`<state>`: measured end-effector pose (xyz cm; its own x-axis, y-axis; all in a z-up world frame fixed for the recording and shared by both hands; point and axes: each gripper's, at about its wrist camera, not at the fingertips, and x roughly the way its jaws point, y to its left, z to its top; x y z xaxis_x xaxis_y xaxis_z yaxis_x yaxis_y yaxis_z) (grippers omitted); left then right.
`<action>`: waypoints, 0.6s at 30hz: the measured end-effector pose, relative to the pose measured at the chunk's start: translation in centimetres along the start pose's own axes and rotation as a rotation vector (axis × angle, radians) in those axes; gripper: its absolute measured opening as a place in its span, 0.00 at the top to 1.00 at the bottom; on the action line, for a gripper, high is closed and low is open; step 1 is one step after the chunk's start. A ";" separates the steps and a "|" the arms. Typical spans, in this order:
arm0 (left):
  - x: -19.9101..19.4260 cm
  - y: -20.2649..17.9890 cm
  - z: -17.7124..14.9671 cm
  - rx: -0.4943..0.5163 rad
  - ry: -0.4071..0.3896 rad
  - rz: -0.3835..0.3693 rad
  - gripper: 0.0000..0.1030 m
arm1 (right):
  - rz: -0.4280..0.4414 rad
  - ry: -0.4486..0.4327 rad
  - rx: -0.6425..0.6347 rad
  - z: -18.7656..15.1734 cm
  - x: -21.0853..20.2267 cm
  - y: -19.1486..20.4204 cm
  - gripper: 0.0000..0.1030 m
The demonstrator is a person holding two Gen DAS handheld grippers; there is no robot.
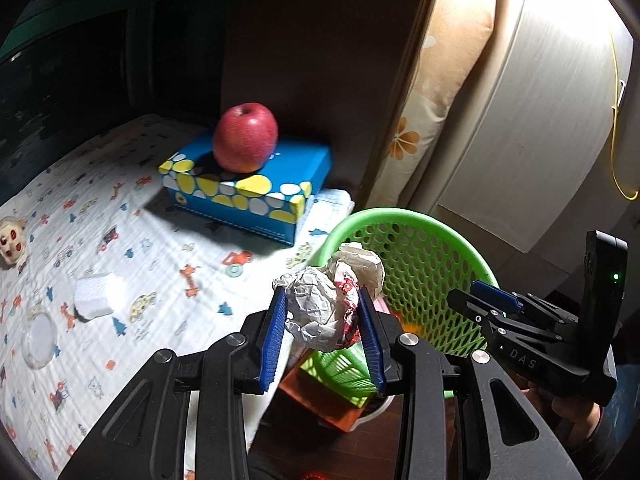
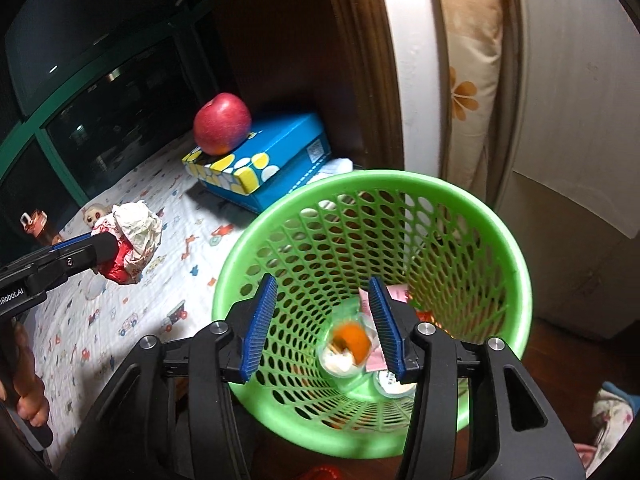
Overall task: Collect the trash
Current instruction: 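Carry both items over the green basket and open both tools to drop them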
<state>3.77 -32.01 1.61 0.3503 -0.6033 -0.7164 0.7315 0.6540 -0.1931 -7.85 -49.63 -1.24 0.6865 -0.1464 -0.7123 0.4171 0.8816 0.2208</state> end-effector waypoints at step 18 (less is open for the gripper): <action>4.9 -5.6 0.4 0.096 0.099 -0.078 0.62 | -0.048 -0.047 0.063 -0.6 -3.4 -4.4 0.43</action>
<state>1.64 -38.86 -0.55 0.2344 -0.5992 -0.7655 0.8081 0.5579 -0.1893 -12.33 -52.78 -0.20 0.6916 -0.2100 -0.6911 0.4859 0.8432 0.2301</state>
